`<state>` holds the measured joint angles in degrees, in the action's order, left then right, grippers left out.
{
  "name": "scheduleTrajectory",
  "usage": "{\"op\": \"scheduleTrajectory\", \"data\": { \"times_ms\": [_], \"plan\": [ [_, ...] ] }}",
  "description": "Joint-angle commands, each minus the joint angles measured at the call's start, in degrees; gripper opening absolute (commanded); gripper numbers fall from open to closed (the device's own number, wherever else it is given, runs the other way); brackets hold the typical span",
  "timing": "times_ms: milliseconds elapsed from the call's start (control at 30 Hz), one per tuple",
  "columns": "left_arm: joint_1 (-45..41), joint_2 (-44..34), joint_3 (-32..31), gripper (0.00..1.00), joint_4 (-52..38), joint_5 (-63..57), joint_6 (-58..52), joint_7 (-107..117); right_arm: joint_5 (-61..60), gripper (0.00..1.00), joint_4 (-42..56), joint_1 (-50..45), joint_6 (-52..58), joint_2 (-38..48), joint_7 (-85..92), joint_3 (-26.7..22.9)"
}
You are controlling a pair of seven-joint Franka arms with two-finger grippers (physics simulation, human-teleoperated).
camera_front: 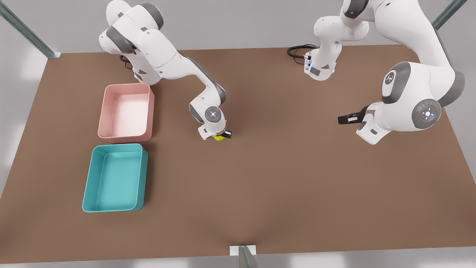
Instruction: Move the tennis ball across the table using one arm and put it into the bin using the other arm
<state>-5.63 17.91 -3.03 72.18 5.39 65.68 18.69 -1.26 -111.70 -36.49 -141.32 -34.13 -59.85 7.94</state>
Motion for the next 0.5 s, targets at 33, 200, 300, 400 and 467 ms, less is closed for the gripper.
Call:
{"op": "scheduleTrajectory", "data": {
  "times_ms": [33,200,300,400,467],
  "plan": [
    [-0.08,-0.07,0.04,1.0,-0.02,-0.02,-0.11,1.35,0.11,0.64,0.26,1.42,0.69,1.88,-2.9,0.05],
    [-0.08,-0.07,-0.05,1.0,-0.02,-0.02,-0.11,1.35,0.03,0.64,3.33,11.51,13.34,7.76,17.54,0.05],
    [-0.17,-0.07,-0.05,1.0,-0.02,-0.02,-0.11,1.35,0.11,0.64,6.41,22.68,23.36,8.65,43.31,-4.95],
    [-0.17,-0.07,-0.05,1.0,-0.02,0.06,-0.2,1.44,0.11,0.64,13.53,25.15,27.06,6.1,64.67,-15.23],
    [-0.17,-0.07,-0.05,1.0,-0.02,0.06,-0.2,1.44,0.03,0.64,14.67,25.32,27.06,5.22,73.03,-20.07]
  ]
}}
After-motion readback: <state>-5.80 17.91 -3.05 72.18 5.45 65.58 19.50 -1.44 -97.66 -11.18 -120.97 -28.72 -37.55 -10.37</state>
